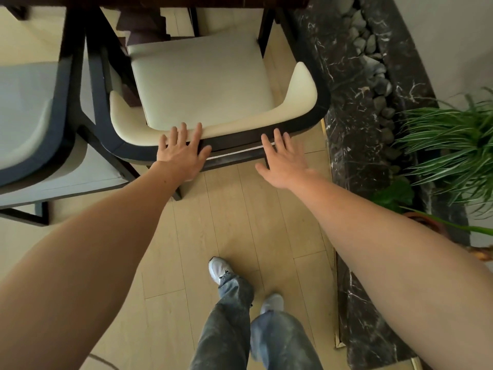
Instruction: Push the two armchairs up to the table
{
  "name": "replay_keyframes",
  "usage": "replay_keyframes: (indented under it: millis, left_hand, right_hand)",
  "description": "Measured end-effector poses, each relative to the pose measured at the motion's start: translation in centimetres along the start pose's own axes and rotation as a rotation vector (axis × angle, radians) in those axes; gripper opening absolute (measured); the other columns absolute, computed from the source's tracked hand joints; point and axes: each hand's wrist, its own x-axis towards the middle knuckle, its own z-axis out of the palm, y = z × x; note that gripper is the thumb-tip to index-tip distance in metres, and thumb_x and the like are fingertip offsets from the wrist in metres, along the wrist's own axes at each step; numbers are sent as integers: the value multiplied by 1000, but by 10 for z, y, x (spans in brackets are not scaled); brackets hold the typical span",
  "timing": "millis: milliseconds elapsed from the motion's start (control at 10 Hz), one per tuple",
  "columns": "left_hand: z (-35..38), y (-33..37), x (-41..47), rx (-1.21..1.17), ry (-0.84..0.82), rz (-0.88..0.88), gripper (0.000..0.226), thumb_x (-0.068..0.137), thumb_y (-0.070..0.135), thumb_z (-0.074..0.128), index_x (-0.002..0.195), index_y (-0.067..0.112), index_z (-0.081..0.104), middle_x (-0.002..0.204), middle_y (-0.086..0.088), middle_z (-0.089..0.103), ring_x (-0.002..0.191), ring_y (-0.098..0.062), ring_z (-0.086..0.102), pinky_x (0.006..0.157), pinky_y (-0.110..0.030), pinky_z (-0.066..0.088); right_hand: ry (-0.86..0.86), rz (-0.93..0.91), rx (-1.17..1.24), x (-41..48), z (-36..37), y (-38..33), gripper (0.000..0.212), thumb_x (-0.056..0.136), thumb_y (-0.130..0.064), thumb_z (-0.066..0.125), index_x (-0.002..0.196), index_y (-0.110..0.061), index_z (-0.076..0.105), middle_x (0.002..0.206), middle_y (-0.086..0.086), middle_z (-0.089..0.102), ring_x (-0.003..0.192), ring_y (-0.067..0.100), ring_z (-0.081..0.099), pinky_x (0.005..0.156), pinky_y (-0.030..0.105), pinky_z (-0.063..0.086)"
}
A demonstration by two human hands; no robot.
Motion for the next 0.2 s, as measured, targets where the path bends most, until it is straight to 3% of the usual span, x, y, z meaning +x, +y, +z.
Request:
replay_keyframes:
  millis: [100,200]
  left_hand:
    - [-2,-1,-26,37,-101,-6,74,99,63,15,156,26,-13,164,-13,-16,150,-33,-12,119,-56,10]
    - [-4,7,-49,42,-127,-18,75,98,64,16,157,24,-8,164,-15,-15,150,-34,-10,119,-57,12]
  right_hand:
    - [-6,31,20,-29,-2,3,69,102,-56,34,159,-26,8,167,18,3,153,39,0,120,59,10]
    - [38,26,-4,-51,-6,4,66,101,-56,36,157,-25,16,165,19,13,152,39,8,118,59,17]
